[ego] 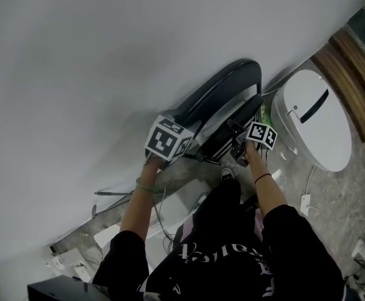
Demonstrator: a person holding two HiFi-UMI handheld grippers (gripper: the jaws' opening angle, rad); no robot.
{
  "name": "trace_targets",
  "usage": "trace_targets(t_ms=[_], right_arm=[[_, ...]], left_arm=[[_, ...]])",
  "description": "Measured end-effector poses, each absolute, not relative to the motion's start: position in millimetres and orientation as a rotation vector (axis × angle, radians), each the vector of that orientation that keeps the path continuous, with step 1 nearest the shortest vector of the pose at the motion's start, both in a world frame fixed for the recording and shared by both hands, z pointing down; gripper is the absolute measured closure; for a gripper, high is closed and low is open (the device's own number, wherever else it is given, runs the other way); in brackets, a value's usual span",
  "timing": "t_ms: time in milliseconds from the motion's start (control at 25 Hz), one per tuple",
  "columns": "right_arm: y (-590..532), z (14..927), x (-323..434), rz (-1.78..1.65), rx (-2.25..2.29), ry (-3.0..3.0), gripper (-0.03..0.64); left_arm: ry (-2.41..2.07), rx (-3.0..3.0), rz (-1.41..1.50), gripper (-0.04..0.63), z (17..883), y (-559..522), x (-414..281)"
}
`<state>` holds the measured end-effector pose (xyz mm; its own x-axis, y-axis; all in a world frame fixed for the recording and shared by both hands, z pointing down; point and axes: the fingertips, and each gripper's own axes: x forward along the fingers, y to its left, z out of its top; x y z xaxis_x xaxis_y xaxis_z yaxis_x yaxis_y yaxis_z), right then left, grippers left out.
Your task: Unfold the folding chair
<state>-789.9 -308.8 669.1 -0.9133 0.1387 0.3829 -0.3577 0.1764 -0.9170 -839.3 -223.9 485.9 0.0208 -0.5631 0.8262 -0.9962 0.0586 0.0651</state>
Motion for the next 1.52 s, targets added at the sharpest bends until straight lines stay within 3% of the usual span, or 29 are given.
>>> trace_targets(t_ms=[240, 760, 1040, 1520], right_arm=[[-308.1, 663.8, -731.5, 1.861, 0.138, -2.053, 0.537], [-303.1, 668.9, -574.4, 1.882, 0.008, -1.947, 0.532], [-282.2, 674.1, -507.1, 1.792, -0.023, -1.945, 0.534], [-207.6, 664.7, -313.0, 1.828, 0.049, -2.031, 0.541]], left_arm=[[-1.549, 1.603, 0.716, 0.533, 479.3, -221.7, -790.3], [-1.506, 1.527, 0.752, 0.528, 476.8, -218.2, -617.0], [-1.479, 1.45, 0.722, 0.537, 488.2, -187.2, -564.2], [-1.34, 1.543, 0.676, 0.537, 494.3, -109.9, -389.8]])
